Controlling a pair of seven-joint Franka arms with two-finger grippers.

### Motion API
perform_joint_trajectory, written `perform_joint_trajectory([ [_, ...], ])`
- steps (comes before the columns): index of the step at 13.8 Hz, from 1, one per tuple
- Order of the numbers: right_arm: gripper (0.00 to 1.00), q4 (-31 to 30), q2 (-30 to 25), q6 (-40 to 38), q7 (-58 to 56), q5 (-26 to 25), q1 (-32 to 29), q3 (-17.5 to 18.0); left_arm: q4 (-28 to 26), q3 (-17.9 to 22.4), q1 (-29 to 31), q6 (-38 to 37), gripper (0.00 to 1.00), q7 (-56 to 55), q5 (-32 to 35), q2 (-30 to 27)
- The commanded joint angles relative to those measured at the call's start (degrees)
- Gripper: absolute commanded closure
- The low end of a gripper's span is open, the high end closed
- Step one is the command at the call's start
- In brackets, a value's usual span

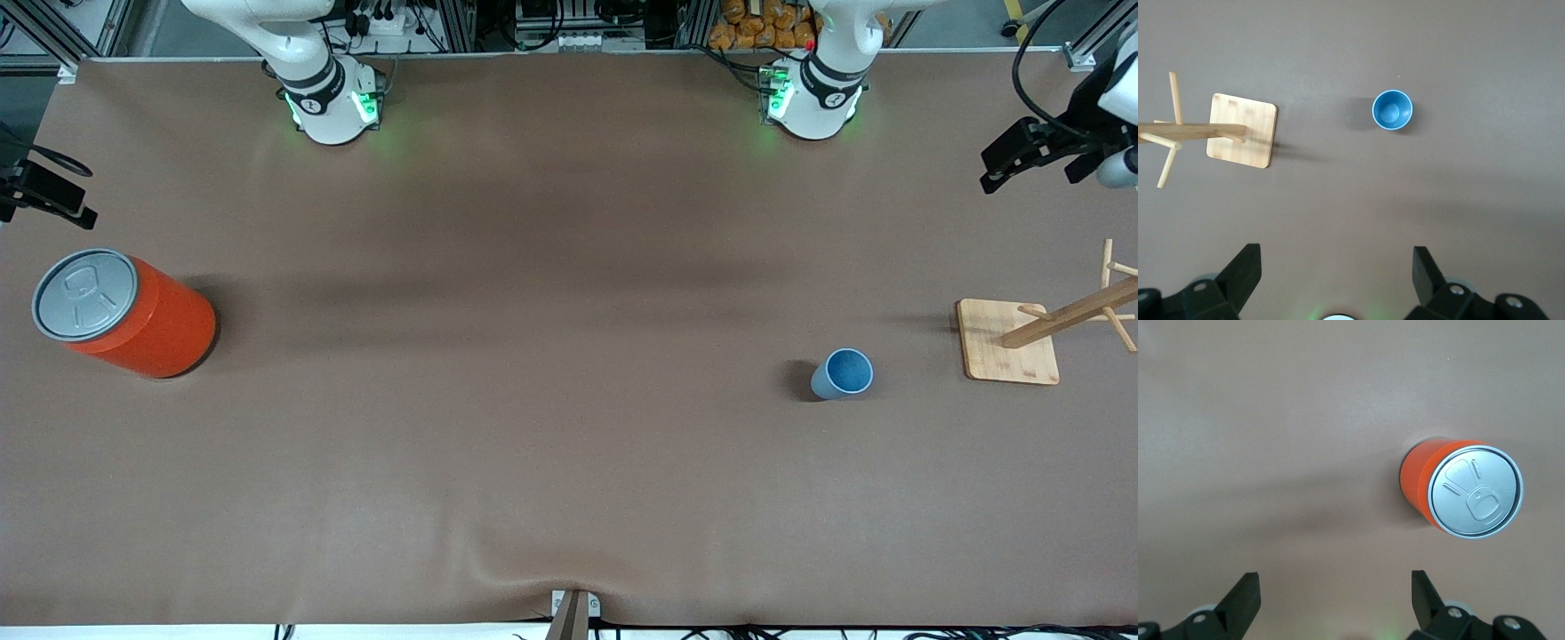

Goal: Flip cup

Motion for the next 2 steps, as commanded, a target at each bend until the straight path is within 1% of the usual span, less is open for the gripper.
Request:
perform_joint_trajectory([
  [1, 0.0, -0.09, -0.64, -0.52, 0.88, -0.8, 0.53, -0.2, 2.49, -0.21, 1.02, -2.22, 0.0, 1.24, -1.03, 0.52],
  [2, 0.0, -0.1, -0.64, -0.52, 0.88, -0.8, 0.54, -0.2, 3.11, 0.05, 0.93, -2.83, 0.0, 1.24, -1.03, 0.61],
])
